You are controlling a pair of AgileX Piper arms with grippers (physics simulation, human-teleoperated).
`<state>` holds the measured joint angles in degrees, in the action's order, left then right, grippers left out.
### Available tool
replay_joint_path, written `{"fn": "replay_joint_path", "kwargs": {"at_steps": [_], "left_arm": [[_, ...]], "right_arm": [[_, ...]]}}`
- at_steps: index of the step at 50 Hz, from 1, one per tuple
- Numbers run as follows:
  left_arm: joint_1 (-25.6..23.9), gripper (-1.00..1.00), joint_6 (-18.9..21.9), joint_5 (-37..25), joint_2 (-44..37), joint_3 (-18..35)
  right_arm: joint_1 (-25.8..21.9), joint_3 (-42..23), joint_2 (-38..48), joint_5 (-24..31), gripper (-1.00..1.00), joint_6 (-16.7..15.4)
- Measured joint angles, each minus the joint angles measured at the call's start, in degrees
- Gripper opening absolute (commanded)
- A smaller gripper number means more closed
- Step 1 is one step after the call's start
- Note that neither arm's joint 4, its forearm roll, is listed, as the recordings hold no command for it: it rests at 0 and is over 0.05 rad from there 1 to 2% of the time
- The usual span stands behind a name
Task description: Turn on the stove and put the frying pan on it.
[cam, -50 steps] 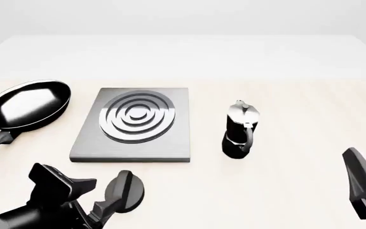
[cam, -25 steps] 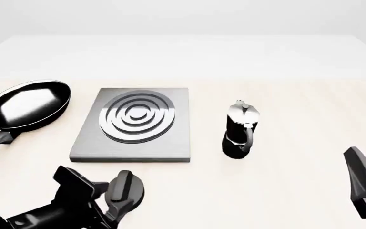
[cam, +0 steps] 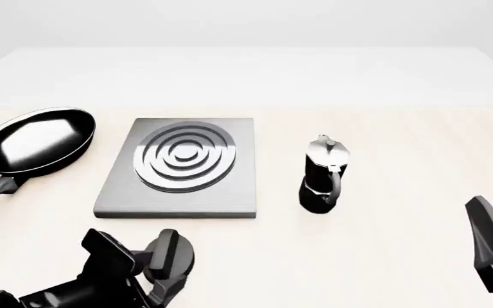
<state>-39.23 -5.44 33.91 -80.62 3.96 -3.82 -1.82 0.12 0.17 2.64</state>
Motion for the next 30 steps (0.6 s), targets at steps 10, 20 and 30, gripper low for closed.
{"fn": "replay_joint_path", "kwargs": {"at_steps": [10, 20, 30], "left_arm": [[-3.8, 1.0, -0.8, -3.9, 3.2, 0.8], [-9.2, 1.0, -2.0, -12.1, 11.3, 3.6], [-13.0, 1.0, -2.4, -18.9, 17.7, 6.1]], "right_arm": [[0.3, -0.1, 0.0, 0.0, 1.0, 0.2], [0.5, -0.1, -0.1, 0.0, 1.0, 0.4], [0.6, -0.3, -0.1, 0.0, 1.0, 0.7]]}}
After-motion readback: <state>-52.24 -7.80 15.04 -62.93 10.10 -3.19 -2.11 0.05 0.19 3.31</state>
